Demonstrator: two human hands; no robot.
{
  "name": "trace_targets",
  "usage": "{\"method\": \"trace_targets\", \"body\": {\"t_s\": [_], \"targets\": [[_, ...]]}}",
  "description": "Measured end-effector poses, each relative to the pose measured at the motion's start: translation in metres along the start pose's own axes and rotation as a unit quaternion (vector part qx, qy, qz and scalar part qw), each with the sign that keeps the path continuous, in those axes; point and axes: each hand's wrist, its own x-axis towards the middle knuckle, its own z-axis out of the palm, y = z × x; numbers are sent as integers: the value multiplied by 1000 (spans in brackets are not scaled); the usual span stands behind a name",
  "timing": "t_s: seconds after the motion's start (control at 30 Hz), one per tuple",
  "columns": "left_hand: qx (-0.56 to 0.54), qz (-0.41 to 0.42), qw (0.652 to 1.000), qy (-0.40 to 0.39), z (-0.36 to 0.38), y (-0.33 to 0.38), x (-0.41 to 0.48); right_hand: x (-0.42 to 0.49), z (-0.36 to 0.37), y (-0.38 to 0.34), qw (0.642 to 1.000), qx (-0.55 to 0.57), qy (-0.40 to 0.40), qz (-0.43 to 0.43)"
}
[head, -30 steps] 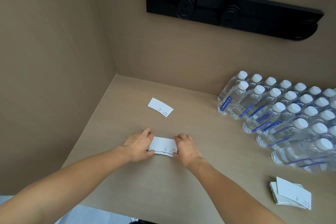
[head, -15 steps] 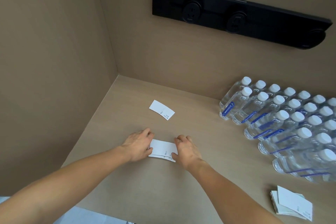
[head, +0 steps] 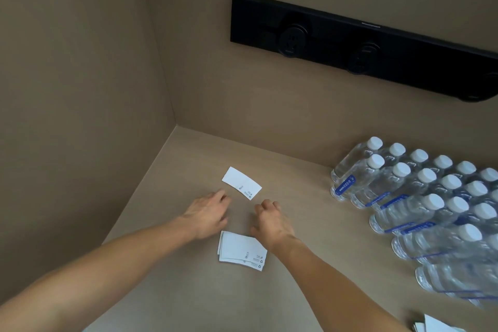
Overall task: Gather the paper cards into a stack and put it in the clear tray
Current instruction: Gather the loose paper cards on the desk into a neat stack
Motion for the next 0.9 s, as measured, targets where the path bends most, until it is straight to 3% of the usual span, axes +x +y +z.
{"method": "trace_targets", "body": {"t_s": [0.57, 0.73, 0.9], "targets": [[-14, -9, 1000, -7, -8, -42, 88, 84, -2, 4, 996, 56, -7, 74], [-28, -10, 998, -50, -3, -44, 97, 89, 4, 4, 994, 62, -21, 87], [-33, -7, 999, -36, -2, -38, 91, 88, 8, 4, 995, 63, -9, 83]]}}
